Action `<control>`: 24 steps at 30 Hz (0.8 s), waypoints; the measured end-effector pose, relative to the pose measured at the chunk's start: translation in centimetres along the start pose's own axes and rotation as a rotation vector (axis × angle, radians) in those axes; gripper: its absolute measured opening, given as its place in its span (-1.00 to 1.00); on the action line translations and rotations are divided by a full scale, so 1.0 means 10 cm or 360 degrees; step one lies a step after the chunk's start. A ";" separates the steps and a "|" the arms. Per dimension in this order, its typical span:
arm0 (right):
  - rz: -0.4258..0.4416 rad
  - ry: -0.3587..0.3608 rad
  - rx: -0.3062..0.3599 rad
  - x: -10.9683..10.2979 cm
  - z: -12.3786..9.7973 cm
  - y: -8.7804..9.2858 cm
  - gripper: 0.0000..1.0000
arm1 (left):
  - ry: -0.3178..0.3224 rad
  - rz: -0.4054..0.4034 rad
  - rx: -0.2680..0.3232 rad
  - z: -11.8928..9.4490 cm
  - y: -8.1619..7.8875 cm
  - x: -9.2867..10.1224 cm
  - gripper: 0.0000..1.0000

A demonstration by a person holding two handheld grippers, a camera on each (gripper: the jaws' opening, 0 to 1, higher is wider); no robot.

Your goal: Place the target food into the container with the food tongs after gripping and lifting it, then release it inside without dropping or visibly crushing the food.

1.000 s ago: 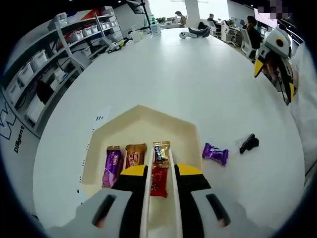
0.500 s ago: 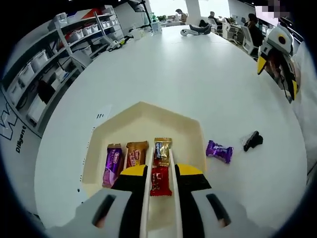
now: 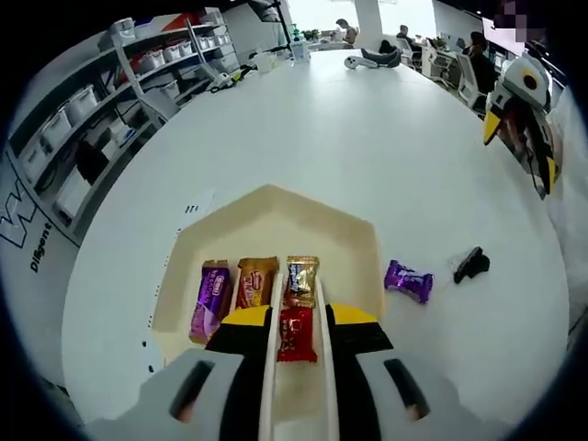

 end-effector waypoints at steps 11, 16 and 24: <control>-0.0006 -0.0004 -0.0002 -0.01 0.01 -0.01 0.34 | -0.0036 0.0018 0.0030 -0.21 0.01 -0.01 -0.58; -0.0011 -0.0014 0.0000 -0.03 0.03 -0.02 0.34 | -0.0035 0.0029 -0.0002 -0.26 0.08 0.03 -0.57; -0.0022 -0.0022 -0.0001 -0.05 0.05 -0.03 0.34 | -0.0036 0.0087 -0.0006 -0.11 -0.02 0.13 -0.57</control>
Point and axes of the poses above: the point that each gripper's makers call its tool centre point, and the gripper's own axes: z roughly forward along the fingers, x roughly to its right, y roughly out of its underside, the point moved 9 cm from there along -z, roughly backward along the fingers, and after that the axes turned 7 degrees about y, right-handed, at the moved point
